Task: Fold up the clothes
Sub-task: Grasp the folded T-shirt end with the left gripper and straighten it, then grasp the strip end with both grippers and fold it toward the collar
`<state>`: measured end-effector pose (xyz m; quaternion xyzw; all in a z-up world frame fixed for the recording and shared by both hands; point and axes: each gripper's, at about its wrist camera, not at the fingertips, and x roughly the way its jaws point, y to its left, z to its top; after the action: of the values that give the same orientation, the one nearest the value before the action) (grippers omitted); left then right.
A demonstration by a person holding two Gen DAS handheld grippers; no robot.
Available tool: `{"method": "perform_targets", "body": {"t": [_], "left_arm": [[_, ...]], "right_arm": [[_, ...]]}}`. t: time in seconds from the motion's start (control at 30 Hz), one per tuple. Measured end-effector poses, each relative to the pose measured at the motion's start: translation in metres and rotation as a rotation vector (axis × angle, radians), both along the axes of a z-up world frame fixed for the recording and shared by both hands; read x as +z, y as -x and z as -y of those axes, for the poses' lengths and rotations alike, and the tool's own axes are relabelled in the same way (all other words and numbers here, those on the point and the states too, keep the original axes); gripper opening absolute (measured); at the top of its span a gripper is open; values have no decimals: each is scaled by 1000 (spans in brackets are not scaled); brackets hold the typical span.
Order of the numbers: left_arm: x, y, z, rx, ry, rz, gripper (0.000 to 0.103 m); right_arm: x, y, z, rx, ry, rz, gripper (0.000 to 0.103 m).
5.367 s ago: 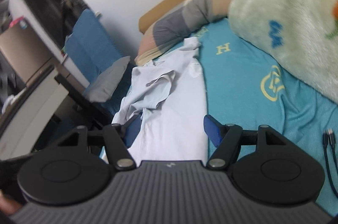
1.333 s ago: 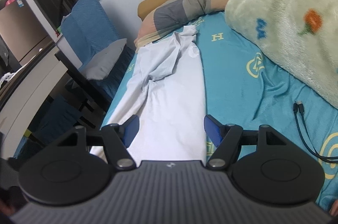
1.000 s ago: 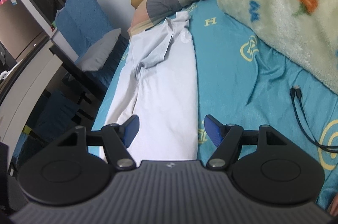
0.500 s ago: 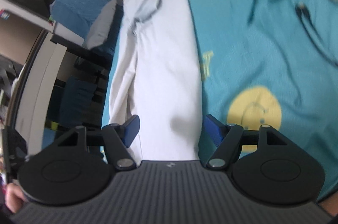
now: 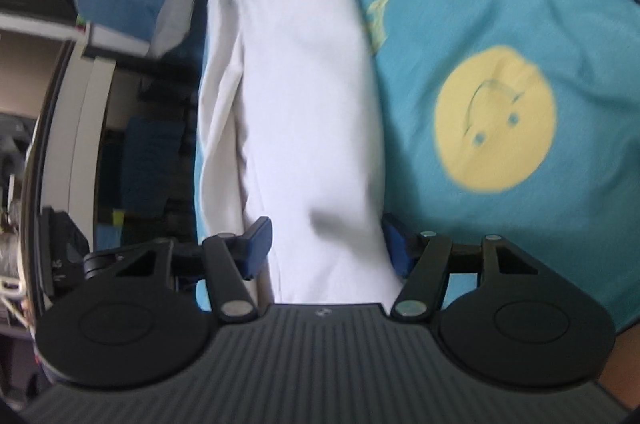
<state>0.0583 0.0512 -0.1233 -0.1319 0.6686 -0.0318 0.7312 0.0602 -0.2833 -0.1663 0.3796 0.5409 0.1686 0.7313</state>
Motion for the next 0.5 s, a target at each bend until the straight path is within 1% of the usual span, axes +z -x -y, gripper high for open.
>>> {"method": "perform_targets", "body": {"t": [0.03, 0.1, 0.17, 0.2, 0.23, 0.27, 0.3, 0.37, 0.4, 0.47, 0.5], "left_arm": [[2, 5, 5, -27, -19, -9, 11], [6, 13, 13, -69, -64, 1, 11], [7, 16, 14, -63, -80, 2, 13], [7, 16, 14, -51, -87, 0, 21], [6, 15, 13, -38, -86, -1, 26], [6, 14, 13, -26, -83, 0, 39], [5, 13, 12, -14, -80, 0, 50], [5, 11, 12, 1, -72, 0, 61], [5, 11, 12, 2, -67, 0, 63], [5, 11, 13, 3, -55, -1, 64], [5, 11, 14, 4, -49, -1, 64]], "right_arm": [[1, 2, -1, 0, 10, 0, 62], [4, 6, -2, 0, 30, -1, 62], [4, 9, 0, -17, 39, -10, 61], [4, 10, 0, -18, 45, -13, 61], [4, 10, -1, -9, 49, -19, 61], [4, 11, -2, 1, 53, -25, 61], [3, 11, -3, 11, 58, -31, 61], [4, 13, -6, 36, 60, -34, 61], [4, 14, -7, 44, 63, -35, 61], [5, 16, -10, 65, 77, -39, 58], [6, 16, -12, 78, 88, -42, 51]]}}
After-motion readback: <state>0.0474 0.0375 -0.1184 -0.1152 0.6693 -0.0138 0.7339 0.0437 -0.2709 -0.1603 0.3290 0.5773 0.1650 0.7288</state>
